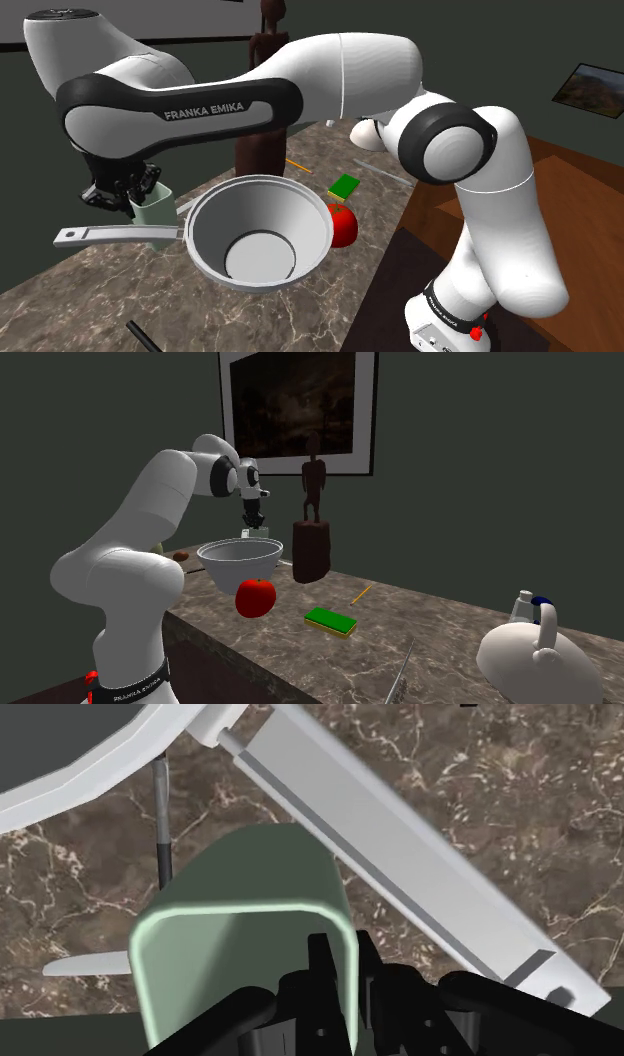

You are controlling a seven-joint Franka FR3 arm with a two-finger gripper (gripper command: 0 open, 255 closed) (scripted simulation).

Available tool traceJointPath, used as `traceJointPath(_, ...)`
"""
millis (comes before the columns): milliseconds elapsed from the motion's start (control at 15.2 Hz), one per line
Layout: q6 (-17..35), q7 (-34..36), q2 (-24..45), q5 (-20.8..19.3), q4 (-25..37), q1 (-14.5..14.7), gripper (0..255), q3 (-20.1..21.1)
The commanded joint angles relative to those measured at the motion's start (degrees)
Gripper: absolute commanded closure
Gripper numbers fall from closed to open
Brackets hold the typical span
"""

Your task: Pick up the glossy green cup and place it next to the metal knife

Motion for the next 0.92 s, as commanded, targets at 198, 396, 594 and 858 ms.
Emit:
traceJointPath(198, 3.44, 0.40, 0.08, -0.16, -3.41, -0.28, 255, -0.05)
traceJointPath(396, 3.43, 0.40, 0.09, -0.16, -3.39, -0.27, 255, -0.06)
traceJointPath(594, 3.43, 0.40, 0.09, -0.16, -3.39, -0.27, 255, -0.06)
traceJointPath(858, 3.39, 0.40, 0.11, -0.16, -3.32, -0.26, 0, -0.06)
